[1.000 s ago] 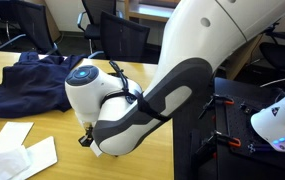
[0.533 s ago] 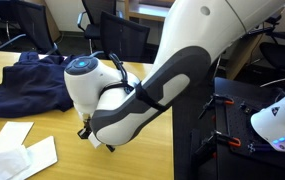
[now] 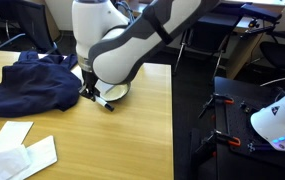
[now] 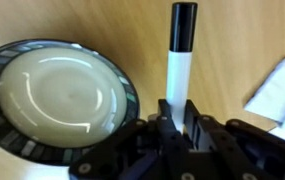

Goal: Put the marker in the bowl

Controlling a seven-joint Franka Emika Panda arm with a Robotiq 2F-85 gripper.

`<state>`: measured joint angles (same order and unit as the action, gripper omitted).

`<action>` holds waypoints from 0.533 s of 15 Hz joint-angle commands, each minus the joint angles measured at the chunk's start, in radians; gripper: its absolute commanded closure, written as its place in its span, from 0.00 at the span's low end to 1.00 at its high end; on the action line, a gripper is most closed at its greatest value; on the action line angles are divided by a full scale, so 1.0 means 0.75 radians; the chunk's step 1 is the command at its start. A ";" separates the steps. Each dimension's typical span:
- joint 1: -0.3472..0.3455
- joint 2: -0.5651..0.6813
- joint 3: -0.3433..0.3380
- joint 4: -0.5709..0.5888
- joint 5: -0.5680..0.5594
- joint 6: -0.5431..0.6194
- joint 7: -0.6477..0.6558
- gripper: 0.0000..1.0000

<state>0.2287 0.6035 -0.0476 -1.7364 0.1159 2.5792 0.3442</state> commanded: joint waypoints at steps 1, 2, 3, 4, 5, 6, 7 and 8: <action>-0.066 -0.079 -0.013 -0.103 -0.112 0.028 -0.136 0.95; -0.056 -0.075 -0.056 -0.119 -0.176 0.067 -0.111 0.95; -0.064 -0.068 -0.076 -0.138 -0.211 0.119 -0.094 0.95; -0.054 -0.050 -0.116 -0.144 -0.259 0.164 -0.054 0.95; -0.049 -0.035 -0.148 -0.150 -0.290 0.195 -0.029 0.95; -0.044 -0.020 -0.173 -0.150 -0.313 0.217 -0.009 0.95; -0.043 -0.004 -0.189 -0.144 -0.325 0.233 0.003 0.95; -0.034 0.009 -0.211 -0.137 -0.339 0.243 0.026 0.95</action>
<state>0.1732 0.5938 -0.1614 -1.8414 -0.0966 2.7191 0.3020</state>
